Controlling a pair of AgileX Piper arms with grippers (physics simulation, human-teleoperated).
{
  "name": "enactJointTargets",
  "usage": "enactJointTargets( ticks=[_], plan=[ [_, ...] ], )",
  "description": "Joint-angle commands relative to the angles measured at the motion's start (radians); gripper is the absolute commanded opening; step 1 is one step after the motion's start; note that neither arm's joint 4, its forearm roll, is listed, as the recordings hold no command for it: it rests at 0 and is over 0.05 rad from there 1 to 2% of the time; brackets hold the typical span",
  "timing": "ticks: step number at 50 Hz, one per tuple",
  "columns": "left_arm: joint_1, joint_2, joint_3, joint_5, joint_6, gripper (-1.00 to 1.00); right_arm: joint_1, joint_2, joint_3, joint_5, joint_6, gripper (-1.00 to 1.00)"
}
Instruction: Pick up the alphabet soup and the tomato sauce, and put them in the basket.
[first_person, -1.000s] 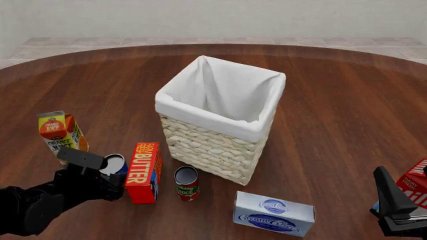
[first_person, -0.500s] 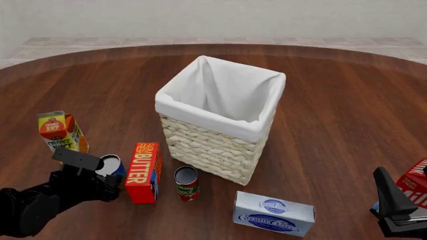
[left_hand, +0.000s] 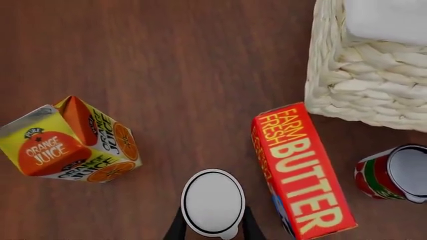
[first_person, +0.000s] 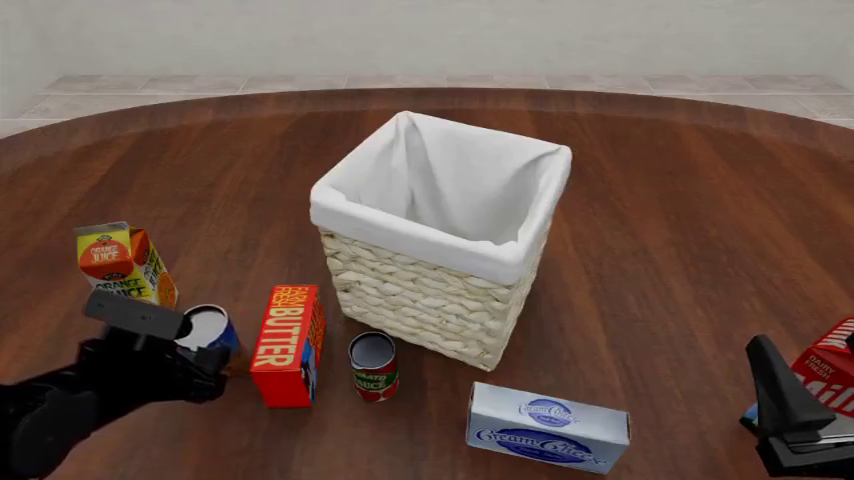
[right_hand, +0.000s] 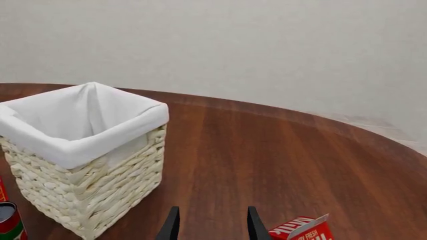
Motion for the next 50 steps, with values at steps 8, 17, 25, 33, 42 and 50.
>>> enactJointTargets(
  ticks=[8, 17, 25, 33, 42, 50],
  plan=[
    [0.003, -0.149, -0.034, 0.129, 0.025, -1.0, 0.005, 0.002, 0.0, -0.001, -0.002, 1.0],
    [-0.011, -0.201, -0.066, 0.186, 0.02, -1.0, 0.005, -0.002, 0.0, 0.002, -0.003, 1.0],
    [-0.033, -0.236, -0.115, 0.246, 0.017, -1.0, 0.007, -0.002, 0.0, 0.002, -0.005, 1.0],
    [-0.034, -0.273, -0.174, 0.304, 0.025, -1.0, 0.007, -0.001, 0.0, 0.001, -0.004, 1.0],
    [-0.037, -0.306, -0.208, 0.345, 0.037, -1.0, 0.004, 0.0, 0.0, 0.0, -0.004, 1.0],
    [-0.049, -0.323, -0.249, 0.379, 0.046, -1.0, 0.003, 0.0, 0.0, -0.001, -0.005, 1.0]
  ],
)
